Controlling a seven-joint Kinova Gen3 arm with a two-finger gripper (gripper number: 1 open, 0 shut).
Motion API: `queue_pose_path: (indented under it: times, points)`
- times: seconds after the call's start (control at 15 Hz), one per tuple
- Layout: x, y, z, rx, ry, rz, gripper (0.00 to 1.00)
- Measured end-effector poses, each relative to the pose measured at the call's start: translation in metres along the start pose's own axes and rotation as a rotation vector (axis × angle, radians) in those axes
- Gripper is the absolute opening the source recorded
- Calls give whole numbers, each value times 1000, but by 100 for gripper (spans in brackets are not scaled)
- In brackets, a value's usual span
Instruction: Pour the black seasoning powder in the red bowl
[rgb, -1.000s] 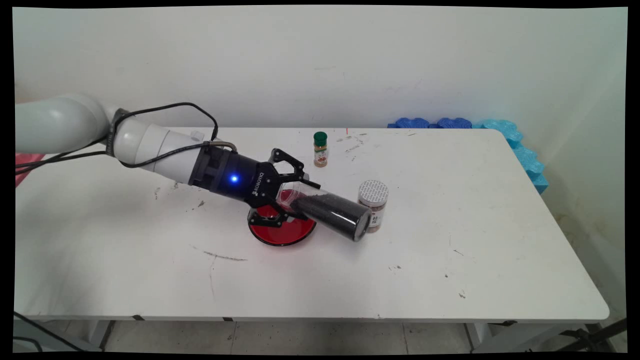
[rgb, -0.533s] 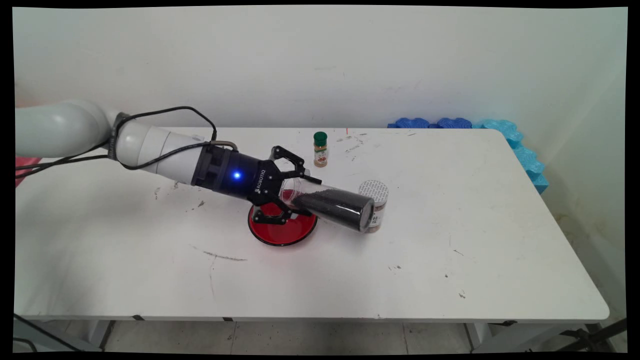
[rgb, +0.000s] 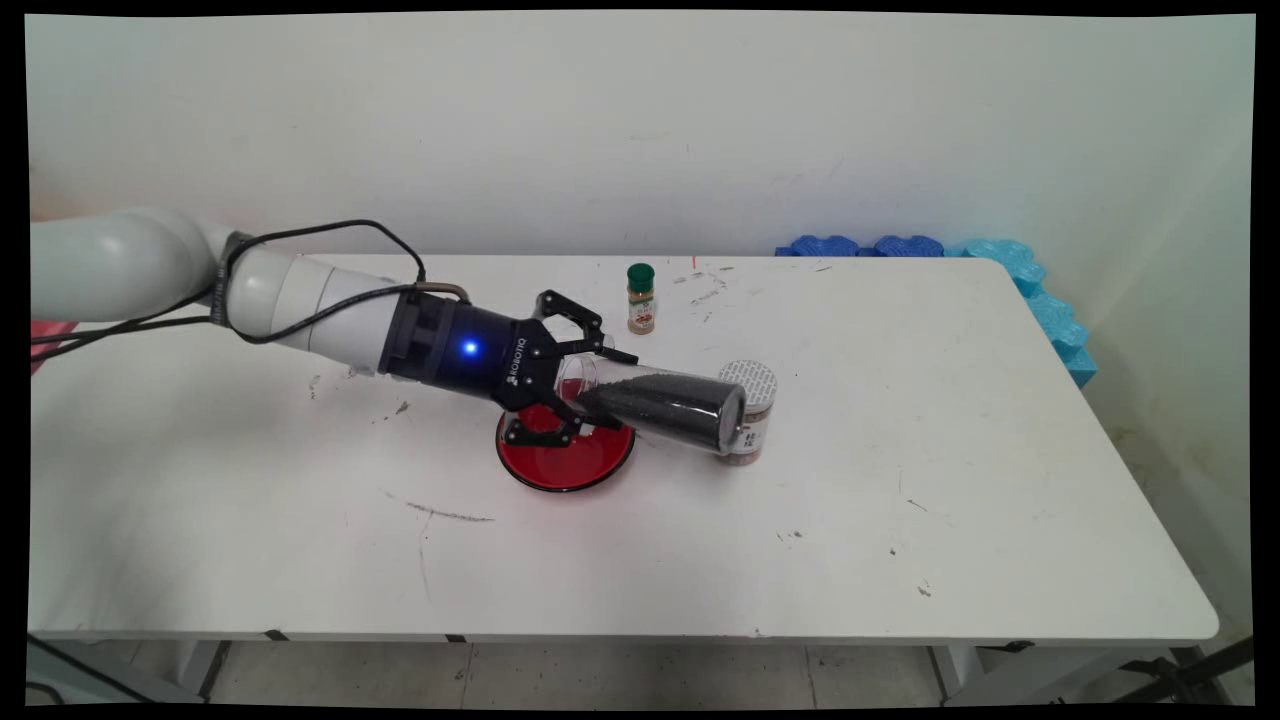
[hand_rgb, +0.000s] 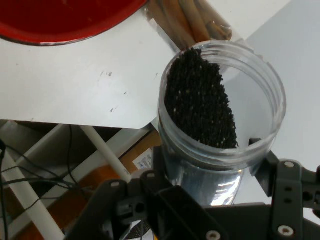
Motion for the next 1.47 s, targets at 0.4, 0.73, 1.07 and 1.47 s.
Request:
queue_pose_path:
  times: [0.4,0.73,1.07,1.47]
  points:
    - [4,-4,-4,-8,-4,-55,0]
    - [4,-5,-5,-16,-9,-83,0]
    - [5,-6,-6,-21,-10,-95,0]
    - [5,-5,-7,-33,-9,-112,0]
